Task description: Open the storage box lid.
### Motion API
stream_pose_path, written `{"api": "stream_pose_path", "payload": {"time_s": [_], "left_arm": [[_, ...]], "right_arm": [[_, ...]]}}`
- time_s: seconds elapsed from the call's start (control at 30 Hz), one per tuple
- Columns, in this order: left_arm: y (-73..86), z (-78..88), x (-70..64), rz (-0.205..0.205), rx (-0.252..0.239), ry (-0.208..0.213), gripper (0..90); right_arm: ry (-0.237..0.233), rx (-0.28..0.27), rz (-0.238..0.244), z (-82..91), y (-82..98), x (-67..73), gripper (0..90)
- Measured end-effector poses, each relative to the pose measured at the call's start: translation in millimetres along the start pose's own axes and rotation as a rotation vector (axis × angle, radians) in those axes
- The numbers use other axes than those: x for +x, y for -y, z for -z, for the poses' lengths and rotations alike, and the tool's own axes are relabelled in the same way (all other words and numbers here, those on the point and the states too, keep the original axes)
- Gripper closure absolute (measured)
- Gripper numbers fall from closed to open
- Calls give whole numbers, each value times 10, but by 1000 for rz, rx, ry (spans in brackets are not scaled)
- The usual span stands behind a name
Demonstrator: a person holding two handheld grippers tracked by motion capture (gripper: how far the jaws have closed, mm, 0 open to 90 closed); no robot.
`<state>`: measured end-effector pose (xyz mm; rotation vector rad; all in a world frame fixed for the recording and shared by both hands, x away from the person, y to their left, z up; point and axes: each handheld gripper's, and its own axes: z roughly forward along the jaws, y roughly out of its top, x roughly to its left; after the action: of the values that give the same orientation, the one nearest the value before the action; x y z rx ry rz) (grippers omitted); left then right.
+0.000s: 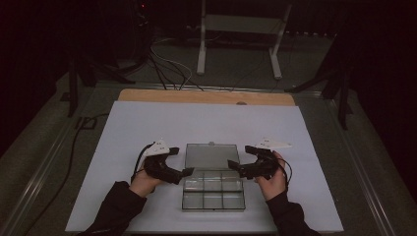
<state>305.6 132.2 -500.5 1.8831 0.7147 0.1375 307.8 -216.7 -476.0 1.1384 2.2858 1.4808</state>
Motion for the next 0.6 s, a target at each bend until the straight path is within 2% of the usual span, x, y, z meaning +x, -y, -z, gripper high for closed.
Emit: {"api": "stream_pose_path", "payload": {"time_s": [0.27,0.4,0.6], "left_arm": [[30,81,-27,-2,4,32,8],[56,121,-23,7,1,27,9],[117,203,-19,8,-1,9,9]], "right_arm": [[22,-28,8,147,-15,-48,15],[5,-28,-9,235,1,-101,15],[33,-35,-8,346,25,-150,15]]}}
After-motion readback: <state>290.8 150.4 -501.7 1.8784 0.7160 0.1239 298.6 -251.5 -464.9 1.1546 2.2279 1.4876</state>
